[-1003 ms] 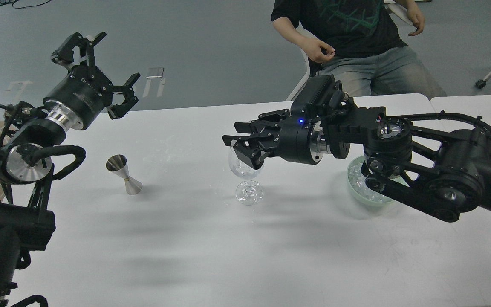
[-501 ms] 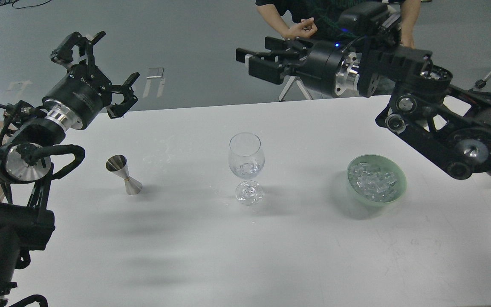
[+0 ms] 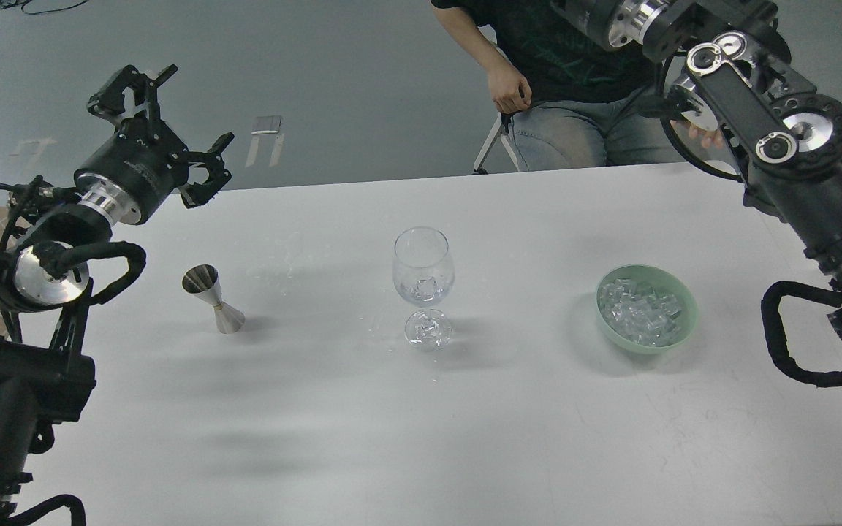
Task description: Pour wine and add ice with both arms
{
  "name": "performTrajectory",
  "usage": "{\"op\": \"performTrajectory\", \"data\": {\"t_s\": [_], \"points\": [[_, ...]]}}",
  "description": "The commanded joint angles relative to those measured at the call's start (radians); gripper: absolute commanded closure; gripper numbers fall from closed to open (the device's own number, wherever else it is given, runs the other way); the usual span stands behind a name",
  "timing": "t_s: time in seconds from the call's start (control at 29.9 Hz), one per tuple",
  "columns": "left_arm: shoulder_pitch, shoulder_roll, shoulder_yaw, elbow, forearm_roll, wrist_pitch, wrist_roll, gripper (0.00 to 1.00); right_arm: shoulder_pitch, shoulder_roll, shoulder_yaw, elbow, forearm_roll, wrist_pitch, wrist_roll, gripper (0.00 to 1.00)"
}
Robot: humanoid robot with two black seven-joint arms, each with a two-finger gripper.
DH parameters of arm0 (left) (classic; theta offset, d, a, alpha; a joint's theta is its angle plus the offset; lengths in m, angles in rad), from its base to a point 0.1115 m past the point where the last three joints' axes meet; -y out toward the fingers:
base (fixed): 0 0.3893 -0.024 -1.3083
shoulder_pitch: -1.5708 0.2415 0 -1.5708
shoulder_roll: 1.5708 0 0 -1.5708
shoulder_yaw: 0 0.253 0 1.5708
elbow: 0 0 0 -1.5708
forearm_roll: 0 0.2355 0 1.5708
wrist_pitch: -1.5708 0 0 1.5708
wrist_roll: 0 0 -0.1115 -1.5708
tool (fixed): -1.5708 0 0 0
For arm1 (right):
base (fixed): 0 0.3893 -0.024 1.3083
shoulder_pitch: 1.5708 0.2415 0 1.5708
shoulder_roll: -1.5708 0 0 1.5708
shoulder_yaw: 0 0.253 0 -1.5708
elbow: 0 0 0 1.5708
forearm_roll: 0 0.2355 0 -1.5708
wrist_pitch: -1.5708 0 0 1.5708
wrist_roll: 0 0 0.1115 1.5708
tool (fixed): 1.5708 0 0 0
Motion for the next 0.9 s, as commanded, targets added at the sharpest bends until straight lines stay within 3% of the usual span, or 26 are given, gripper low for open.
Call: {"op": "performTrajectory", "data": {"t_s": [0.0, 0.1, 0.33, 0.53, 0.7, 0.87], "points": [[-0.084, -0.002, 0.035, 0.104, -0.001, 0.011, -0.014, 0.03, 0.008, 0.03, 0.008, -0.062, 0.116, -0.105, 0.0, 0.0], [-0.159, -0.002, 0.087, 0.181, -0.002, 0.025, -0.023, 0.03, 0.033, 0.036, 0.008, -0.125, 0.163, -0.132, -0.001, 0.0], [-0.226, 0.0, 0.127, 0.262, 0.005, 0.045, -0.141, 0.02, 0.082, 0.044, 0.01, -0.284, 0.421, -0.129, 0.002, 0.02], [-0.285, -0.006, 0.227, 0.414, 0.007, -0.045, -0.147, 0.02, 0.071, 0.056, 0.01, -0.293, 0.545, -0.132, 0.016, 0.02], [-0.288, -0.009, 0.224, 0.428, -0.01, -0.064, -0.156, 0.02, 0.059, 0.056, 0.011, -0.289, 0.604, -0.132, 0.017, 0.0], [-0.293, -0.003, 0.225, 0.414, -0.068, -0.069, -0.228, 0.02, 0.034, 0.055, 0.01, -0.26, 0.604, -0.13, 0.019, 0.0]]}}
